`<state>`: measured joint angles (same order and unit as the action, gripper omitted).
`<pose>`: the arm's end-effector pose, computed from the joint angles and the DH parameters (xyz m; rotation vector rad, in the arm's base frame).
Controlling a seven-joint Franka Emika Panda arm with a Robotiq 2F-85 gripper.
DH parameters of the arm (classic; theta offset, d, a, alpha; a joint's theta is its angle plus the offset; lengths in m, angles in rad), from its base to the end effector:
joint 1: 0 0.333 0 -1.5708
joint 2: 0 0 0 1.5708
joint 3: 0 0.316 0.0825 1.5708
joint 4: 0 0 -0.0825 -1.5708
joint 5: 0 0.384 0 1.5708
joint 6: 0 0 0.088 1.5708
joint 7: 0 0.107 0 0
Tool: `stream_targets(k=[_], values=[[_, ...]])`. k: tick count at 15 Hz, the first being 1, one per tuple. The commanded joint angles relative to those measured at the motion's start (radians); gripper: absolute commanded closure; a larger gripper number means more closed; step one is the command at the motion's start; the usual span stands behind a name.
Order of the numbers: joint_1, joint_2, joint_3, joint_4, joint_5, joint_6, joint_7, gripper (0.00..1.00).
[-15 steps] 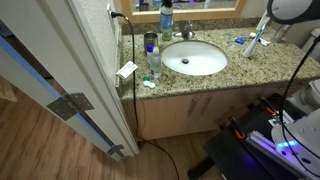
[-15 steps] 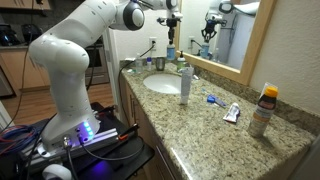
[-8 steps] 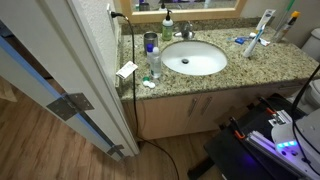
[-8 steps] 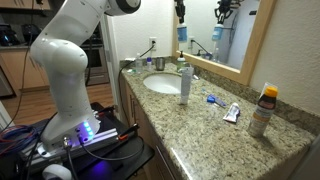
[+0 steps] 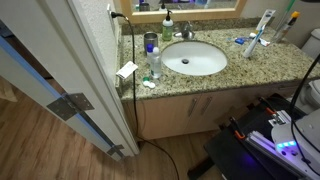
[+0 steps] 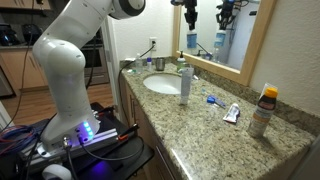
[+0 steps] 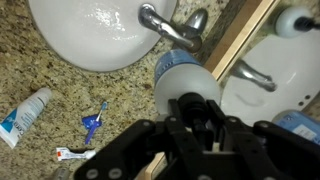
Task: Move the white and blue pump bottle to the right
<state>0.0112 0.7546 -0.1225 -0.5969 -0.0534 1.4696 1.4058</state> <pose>0.7313 -0.0430 0.5775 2.2790 -2.0968 0.2799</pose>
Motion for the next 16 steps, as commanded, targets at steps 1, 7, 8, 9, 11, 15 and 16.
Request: stream_targets(k=[1, 7, 8, 9, 11, 15, 16], values=[[-0.107, 0.038, -0.03, -0.039, 0.032, 0.074, 0.092, 0.92], [-0.201, 0.102, -0.036, -0.044, 0.059, 0.123, 0.217, 0.69], [-0.209, 0.11, -0.036, -0.049, 0.073, 0.124, 0.242, 0.69], [-0.211, 0.116, -0.035, -0.049, 0.078, 0.124, 0.257, 0.69], [-0.195, 0.13, -0.04, -0.062, 0.062, 0.124, 0.262, 0.92], [-0.174, 0.148, -0.02, -0.132, 0.083, 0.175, 0.278, 0.92], [-0.169, 0.148, -0.017, -0.153, 0.087, 0.207, 0.285, 0.92]])
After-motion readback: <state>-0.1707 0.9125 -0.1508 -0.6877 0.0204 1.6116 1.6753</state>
